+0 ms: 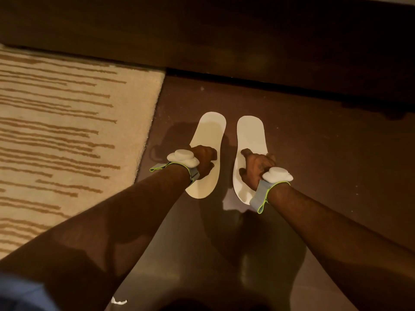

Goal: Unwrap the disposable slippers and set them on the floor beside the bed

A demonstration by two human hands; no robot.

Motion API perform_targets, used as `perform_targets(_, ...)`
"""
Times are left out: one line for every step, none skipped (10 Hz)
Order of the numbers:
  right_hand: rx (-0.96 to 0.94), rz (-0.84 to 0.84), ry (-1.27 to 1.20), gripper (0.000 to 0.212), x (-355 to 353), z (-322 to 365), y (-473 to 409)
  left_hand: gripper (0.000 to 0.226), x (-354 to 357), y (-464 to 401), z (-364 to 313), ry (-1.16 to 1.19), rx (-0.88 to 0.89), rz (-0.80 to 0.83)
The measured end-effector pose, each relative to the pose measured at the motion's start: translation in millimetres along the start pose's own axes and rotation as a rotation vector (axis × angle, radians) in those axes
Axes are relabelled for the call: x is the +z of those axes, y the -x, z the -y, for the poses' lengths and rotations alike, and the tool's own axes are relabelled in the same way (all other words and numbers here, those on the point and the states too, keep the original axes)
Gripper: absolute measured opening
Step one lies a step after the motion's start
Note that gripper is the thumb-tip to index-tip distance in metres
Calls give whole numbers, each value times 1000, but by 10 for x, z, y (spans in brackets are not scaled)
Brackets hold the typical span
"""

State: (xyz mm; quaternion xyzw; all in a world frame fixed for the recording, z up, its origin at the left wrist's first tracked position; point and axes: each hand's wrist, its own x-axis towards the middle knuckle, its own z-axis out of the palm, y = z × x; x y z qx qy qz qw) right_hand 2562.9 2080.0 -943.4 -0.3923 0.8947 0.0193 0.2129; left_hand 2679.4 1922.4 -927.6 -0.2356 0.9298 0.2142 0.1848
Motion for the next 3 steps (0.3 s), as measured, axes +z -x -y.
perform_targets(-3, -53, -8, 54, -68, 18, 65, 35, -29, 41, 17, -18, -4, 16)
perform_targets(1, -102, -37, 57, -143, 68, 118, 40, -87, 86, 54, -84, 7, 4)
perform_targets(-11, -139, -97, 61, -272, 104, 172, 41, -225, 147, 18, -119, 31, -88)
